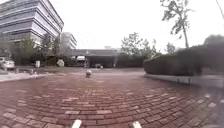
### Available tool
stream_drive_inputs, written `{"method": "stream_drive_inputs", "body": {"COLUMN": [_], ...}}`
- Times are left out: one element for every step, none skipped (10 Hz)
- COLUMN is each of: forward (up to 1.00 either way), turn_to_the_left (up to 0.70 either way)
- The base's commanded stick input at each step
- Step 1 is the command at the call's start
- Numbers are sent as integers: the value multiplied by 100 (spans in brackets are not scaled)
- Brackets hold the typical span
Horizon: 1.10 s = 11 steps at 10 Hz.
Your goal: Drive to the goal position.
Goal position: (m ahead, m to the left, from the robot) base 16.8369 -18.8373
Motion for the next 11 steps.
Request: {"method": "stream_drive_inputs", "body": {"forward": [70, 70, 70, 70, 70, 70, 70, 70, 70, 70, 70], "turn_to_the_left": [0, 0, 0, 0, 0, 0, 0, 0, 0, 0, 0]}}
